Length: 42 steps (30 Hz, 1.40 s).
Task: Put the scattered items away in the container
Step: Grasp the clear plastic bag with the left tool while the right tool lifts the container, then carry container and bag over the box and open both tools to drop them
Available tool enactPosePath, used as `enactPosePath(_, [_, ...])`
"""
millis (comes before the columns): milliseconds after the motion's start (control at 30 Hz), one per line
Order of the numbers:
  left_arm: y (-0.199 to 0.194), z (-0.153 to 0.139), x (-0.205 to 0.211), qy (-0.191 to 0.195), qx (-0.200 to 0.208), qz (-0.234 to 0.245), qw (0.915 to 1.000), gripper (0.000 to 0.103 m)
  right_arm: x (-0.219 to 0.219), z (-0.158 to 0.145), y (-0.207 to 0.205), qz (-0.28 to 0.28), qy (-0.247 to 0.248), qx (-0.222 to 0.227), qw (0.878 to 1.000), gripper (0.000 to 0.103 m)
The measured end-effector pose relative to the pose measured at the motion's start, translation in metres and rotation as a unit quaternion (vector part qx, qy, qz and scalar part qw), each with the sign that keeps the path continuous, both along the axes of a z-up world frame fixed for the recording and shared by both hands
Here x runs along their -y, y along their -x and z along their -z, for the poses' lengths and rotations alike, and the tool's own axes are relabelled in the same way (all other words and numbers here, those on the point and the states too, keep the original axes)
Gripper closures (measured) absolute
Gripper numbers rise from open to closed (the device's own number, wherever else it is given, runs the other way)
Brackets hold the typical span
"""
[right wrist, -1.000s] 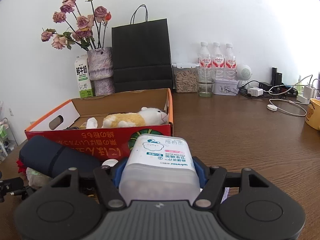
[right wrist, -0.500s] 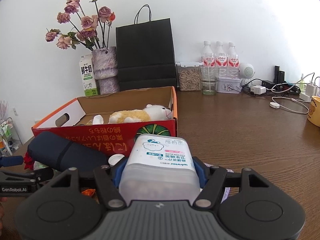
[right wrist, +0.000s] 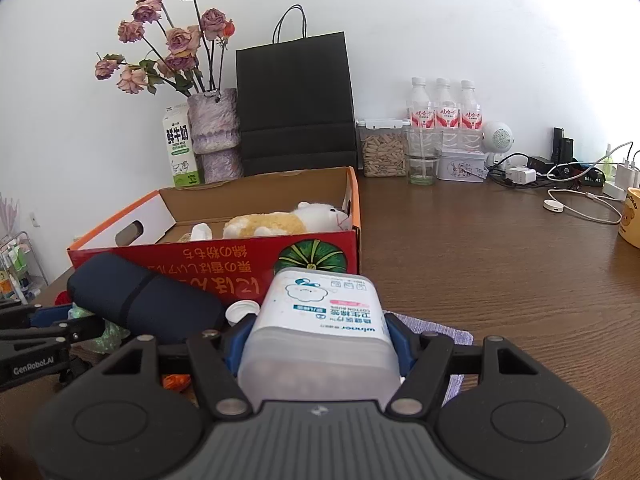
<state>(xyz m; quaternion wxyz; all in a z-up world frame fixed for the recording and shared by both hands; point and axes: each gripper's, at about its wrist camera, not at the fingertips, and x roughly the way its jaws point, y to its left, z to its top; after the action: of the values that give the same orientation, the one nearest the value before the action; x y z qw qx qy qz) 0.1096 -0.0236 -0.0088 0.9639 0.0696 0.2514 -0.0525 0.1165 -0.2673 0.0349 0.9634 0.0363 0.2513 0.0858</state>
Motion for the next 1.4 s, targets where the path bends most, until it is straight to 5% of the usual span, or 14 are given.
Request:
enactPosePath(467, [0.041, -0.020, 0.000, 0.008, 0.029, 0.056, 0.9980, 0.084, -0.004, -0.002, 0.007, -0.006, 0.001, 0.000, 1.000, 0.037])
enactPosePath(800, [0.062, -0.047, -0.014, 0.024, 0.073, 0.044, 0.9961, 0.089, -0.013, -0.018, 0.024, -0.025, 0.002, 0.021, 0.999, 0.037])
enactPosePath(1400, [0.062, -0.048, -0.023, 0.041, 0.073, 0.023, 0.9963, 0.090, -0.030, -0.027, 0.047, -0.059, 0.007, 0.033, 0.998, 0.037])
